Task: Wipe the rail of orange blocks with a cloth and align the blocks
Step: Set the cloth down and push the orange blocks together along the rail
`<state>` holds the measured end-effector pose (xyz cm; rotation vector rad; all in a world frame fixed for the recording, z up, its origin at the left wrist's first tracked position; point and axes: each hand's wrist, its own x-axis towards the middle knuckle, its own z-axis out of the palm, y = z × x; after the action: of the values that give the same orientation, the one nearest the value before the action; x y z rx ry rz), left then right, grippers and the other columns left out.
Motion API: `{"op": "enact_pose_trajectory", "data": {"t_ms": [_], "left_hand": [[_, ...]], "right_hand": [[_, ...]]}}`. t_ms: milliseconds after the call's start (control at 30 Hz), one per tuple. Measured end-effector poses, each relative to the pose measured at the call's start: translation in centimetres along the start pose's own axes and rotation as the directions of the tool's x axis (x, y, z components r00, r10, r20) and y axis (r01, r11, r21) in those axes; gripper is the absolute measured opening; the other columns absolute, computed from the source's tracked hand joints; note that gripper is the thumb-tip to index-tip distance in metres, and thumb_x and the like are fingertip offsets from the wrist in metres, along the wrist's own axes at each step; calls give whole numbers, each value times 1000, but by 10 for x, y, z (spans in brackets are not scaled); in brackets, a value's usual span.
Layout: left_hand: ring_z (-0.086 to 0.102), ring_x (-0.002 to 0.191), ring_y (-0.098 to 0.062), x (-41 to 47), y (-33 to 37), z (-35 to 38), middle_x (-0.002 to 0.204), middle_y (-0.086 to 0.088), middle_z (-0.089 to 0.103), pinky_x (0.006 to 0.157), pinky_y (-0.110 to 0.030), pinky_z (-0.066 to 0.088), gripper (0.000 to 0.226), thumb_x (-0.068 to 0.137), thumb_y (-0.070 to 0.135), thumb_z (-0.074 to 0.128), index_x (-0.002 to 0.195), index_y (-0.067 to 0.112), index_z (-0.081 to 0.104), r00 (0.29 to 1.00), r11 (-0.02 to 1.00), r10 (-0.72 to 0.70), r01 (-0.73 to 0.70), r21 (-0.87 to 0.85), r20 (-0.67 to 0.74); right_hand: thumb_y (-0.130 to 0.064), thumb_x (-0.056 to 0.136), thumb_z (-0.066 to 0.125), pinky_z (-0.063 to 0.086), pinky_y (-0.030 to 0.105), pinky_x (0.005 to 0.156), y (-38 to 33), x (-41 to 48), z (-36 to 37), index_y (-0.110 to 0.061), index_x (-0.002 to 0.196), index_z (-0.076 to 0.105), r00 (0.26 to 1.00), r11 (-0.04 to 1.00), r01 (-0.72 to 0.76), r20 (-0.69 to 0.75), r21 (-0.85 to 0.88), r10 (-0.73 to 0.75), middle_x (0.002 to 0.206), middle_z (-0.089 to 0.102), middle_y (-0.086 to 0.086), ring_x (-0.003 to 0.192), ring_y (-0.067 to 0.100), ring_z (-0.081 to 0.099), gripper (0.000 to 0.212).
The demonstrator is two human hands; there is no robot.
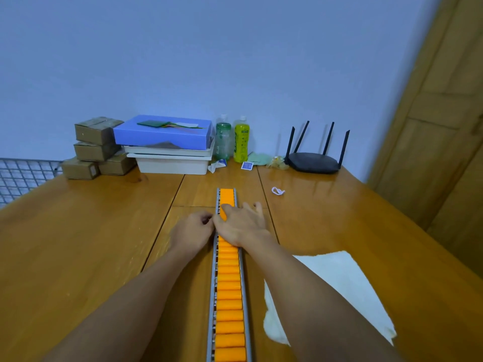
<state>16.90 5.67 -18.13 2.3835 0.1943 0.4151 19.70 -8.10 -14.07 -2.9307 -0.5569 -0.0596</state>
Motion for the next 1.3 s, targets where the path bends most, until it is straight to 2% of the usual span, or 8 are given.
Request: {"op": "enact_pose_trajectory", "data": {"t_ms": [133,233,367,500,700,900,1167,1300], "left_hand": [[64,93,-14,-9,3,-4,104,5,73,70,-29,45,24,99,26,55,115,23,72,999,996,-27,29,-84,20],[63,96,-14,-20,6,-7,111,0,74,72,-27,45,26,99,21,57,120,17,71,999,993,-24,29,-111,46],[64,89,-10,-39,9,-15,101,3,74,67,-20,44,22,97,20,60,115,17,73,999,993,5,1,-114,52],[66,86,-5,-61,12,-22,94,6,73,71,-21,51,20,97,16,62,114,17,72,996,986,22,-8,-168,83],[67,83,-4,-88,14,-31,89,7,72,68,-17,47,17,97,11,61,110,17,71,992,985,61,-43,-165,110],[64,77,-5,-113,20,-37,82,6,69,64,-16,42,14,98,10,59,99,21,69,991,988,82,-66,-141,110],[64,80,-7,-138,22,-43,84,4,69,65,-17,44,14,97,10,61,101,21,69,989,990,93,-79,-113,119],[64,80,-7,-151,22,-46,86,5,70,64,-17,44,16,97,11,61,108,16,71,991,992,85,-74,-105,105]], "right_hand": [[-58,100,16,4,53,120,-1,-17,-2,-29,150,42,1000,1000,17,-4,17,-17,149,51,1,142,24,34,64],[-58,101,16,3,52,120,-1,-27,-3,-29,151,41,1000,1000,26,0,9,-26,151,50,0,143,24,32,64],[-55,102,17,9,52,118,-2,-41,-3,-27,150,42,999,999,41,10,-21,-41,151,49,0,141,23,35,62],[-53,102,18,14,53,117,-4,-58,-5,-28,151,41,998,998,56,28,-39,-55,153,46,-1,139,23,36,59],[-57,101,15,10,54,118,-10,-83,-7,-33,156,32,998,998,50,42,-39,-49,157,42,-2,143,25,33,62],[-57,101,14,10,53,117,-19,-106,-6,-31,156,34,998,995,56,29,-77,-54,156,43,-1,142,26,34,64],[-56,102,14,13,53,114,-26,-137,-7,-30,155,36,999,996,38,8,-83,-38,155,45,0,140,26,36,63],[-56,102,15,11,53,115,-29,-155,-9,-31,155,36,1000,997,30,2,-72,-30,155,45,0,142,26,35,62]]}}
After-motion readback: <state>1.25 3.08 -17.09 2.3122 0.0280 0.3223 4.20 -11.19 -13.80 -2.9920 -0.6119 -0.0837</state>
